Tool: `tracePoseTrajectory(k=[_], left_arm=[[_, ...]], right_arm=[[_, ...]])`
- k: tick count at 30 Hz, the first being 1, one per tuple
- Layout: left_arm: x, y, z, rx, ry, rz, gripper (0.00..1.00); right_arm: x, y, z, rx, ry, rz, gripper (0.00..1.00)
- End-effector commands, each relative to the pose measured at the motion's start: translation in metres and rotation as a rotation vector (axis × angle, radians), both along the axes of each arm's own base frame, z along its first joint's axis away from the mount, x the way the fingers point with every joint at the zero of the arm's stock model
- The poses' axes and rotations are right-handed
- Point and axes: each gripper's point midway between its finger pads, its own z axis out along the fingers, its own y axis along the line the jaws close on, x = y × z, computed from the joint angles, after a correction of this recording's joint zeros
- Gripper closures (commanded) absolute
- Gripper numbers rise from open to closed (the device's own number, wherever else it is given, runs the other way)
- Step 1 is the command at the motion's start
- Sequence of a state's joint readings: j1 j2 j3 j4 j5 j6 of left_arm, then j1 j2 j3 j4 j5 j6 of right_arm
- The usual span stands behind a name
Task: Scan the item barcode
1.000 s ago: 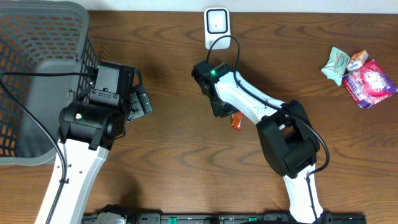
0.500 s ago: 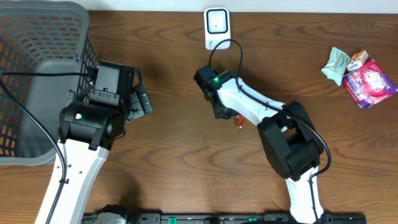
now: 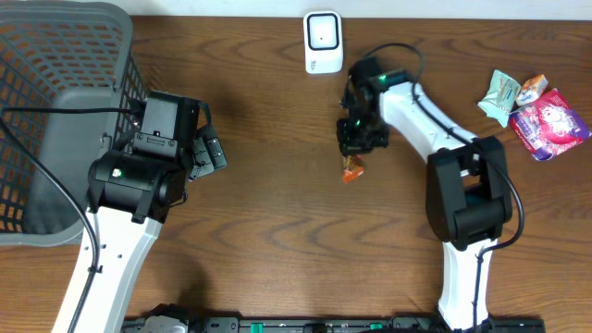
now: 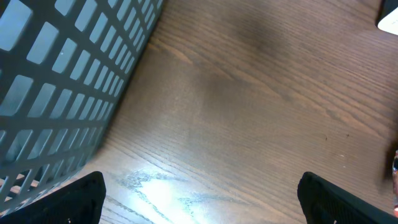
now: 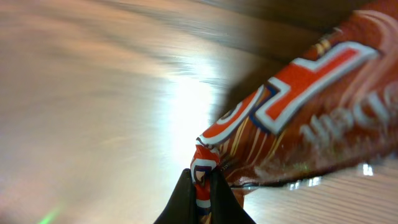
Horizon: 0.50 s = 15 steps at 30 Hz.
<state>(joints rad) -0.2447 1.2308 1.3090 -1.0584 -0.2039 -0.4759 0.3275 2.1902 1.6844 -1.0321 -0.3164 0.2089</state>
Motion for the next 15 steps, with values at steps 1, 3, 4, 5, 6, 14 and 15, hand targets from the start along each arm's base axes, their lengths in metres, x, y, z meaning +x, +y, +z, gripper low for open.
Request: tracePoseTrajectory(k=[1,3,4,5,6,14,15], left_arm=[[0.0,0.0,0.0,-0.013,0.0,0.015,0.02],[0.0,0.0,0.0,-0.013,0.0,0.015,0.02],[0.0,0.0,0.0,-0.013,0.0,0.015,0.02],[0.0,0.0,0.0,-0.013,0.0,0.015,0.02],[0.0,0.0,0.0,-0.013,0.0,0.015,0.02],[0.0,0.0,0.0,-0.013,0.0,0.015,0.02],[0.0,0.0,0.0,-0.013,0.0,0.015,0.02]], right_arm=[[-0.002,0.053,0.051,0.391,-0.008,0.152,0.99],[-0.005,0.063,0.068,0.482,-0.025,0.195,0.99],[-0.007,0.068,0.075,0.524,-0.034,0.217,0.99],[-0.009,0.071,0.081,0.563,-0.046,0.243,0.99],[-0.01,0.075,0.086,0.599,-0.056,0.267,0.99],[-0.022,0.055,0.046,0.48,-0.023,0.27,0.99],[-0.025,0.051,0.036,0.458,-0.016,0.266,0.99]])
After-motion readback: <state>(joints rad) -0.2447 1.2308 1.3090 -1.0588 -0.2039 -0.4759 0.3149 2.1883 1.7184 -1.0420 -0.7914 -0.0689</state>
